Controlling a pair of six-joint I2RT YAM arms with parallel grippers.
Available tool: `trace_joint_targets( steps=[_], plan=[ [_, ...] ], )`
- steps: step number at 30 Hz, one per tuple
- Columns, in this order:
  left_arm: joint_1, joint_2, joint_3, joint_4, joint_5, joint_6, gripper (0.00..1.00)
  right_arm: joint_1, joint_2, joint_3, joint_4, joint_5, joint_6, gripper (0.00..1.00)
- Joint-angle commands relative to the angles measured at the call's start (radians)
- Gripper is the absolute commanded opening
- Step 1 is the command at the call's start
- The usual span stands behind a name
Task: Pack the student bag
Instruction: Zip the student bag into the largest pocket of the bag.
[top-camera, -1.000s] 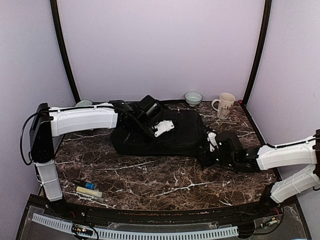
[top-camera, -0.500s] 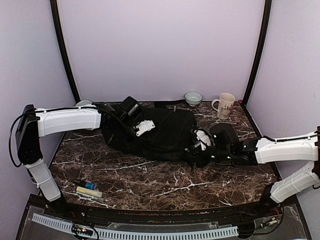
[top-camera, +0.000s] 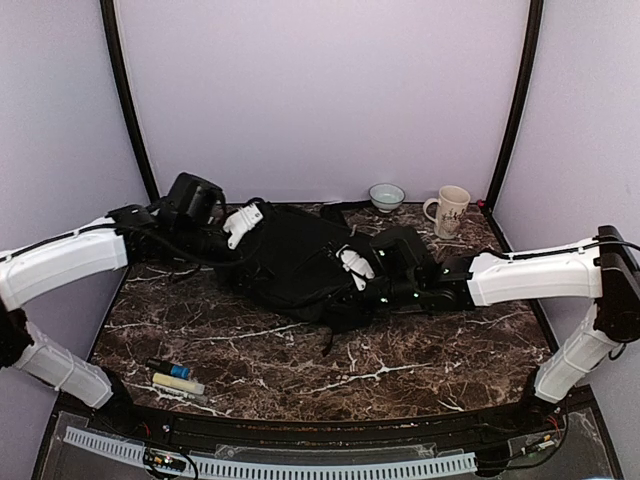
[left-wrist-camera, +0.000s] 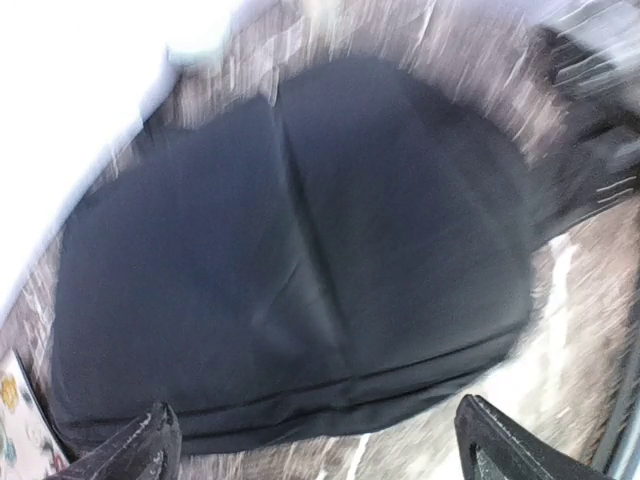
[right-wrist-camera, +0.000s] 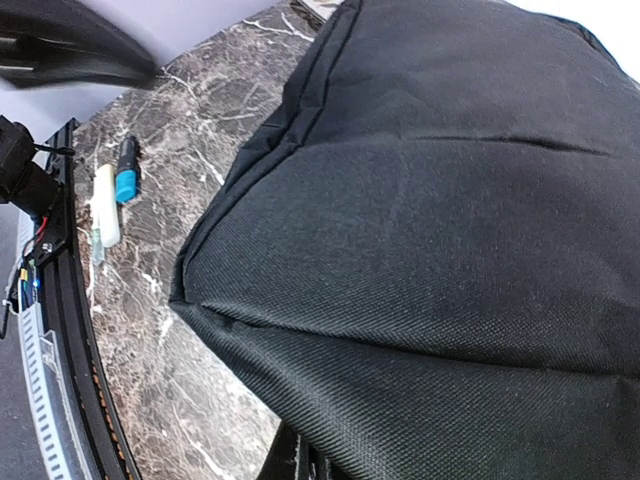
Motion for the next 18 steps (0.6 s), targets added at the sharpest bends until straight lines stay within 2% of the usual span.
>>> trace_joint_targets(
  steps=[1,4,8,11,13,18],
  plan=[
    [-0.009,-0.267,-0.218,0.288,0.155,-0.147,0.99,0.011,0.0,0.075,0.074,-0.052,-0.011,0.0],
    [-0.013,-0.331,-0.293,0.342,0.266,-0.195,0.98,0.011,0.008,0.096,0.058,-0.068,-0.013,0.0],
    [-0.056,-0.295,-0.282,0.306,0.255,-0.232,0.98,0.012,0.0,0.11,0.033,-0.107,-0.02,0.0],
    [-0.12,-0.248,-0.253,0.306,0.261,-0.237,0.9,0.012,-0.018,0.116,0.033,-0.15,-0.004,0.0],
    [-0.156,-0.229,-0.257,0.339,0.223,-0.233,0.88,0.013,-0.029,0.133,0.033,-0.197,0.008,0.0],
    [-0.168,-0.182,-0.234,0.346,0.111,-0.207,0.72,0.014,-0.035,0.212,-0.028,-0.276,0.0,0.0]
  ],
)
